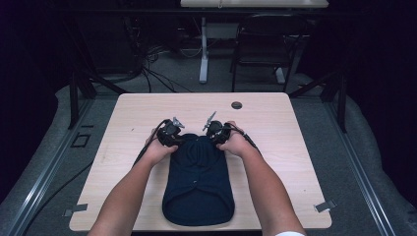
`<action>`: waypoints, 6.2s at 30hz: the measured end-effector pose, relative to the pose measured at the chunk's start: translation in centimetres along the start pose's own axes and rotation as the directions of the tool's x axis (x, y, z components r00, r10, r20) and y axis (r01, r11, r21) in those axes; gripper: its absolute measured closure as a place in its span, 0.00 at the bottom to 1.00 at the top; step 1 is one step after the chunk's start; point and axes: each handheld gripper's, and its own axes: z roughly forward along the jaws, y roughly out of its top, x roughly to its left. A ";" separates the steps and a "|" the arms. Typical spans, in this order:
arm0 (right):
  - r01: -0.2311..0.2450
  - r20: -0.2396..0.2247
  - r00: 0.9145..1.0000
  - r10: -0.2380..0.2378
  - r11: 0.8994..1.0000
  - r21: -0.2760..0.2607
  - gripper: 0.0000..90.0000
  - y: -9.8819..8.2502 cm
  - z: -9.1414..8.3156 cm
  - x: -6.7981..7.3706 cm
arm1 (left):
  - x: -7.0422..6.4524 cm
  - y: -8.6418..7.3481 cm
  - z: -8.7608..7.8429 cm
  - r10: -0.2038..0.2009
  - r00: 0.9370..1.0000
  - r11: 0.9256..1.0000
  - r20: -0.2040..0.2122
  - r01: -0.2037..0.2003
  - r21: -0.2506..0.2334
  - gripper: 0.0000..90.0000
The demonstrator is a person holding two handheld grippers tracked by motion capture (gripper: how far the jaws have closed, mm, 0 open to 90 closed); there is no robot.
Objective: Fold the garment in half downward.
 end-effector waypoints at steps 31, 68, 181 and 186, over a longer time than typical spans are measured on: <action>0.028 0.090 0.996 -0.010 0.979 -0.203 0.91 1.6 -8.1 -1.3 | 0.8 4.4 -8.0 0.082 0.989 0.988 -0.125 -0.097 -0.119 0.88; 0.080 0.321 0.947 0.014 0.957 -0.277 0.90 4.0 -11.5 -2.0 | 0.6 8.4 -11.2 0.140 0.918 0.956 -0.371 -0.223 -0.192 0.88; -0.056 -0.031 0.998 0.050 0.971 -0.233 0.74 -4.5 -6.9 12.0 | -5.6 -6.7 -8.3 0.140 0.990 0.984 -0.002 -0.140 -0.114 0.61; -0.081 -0.061 0.996 0.069 0.972 -0.221 0.75 -5.3 -5.6 12.2 | -5.7 -7.6 -7.6 0.133 0.991 0.986 0.009 -0.132 -0.104 0.60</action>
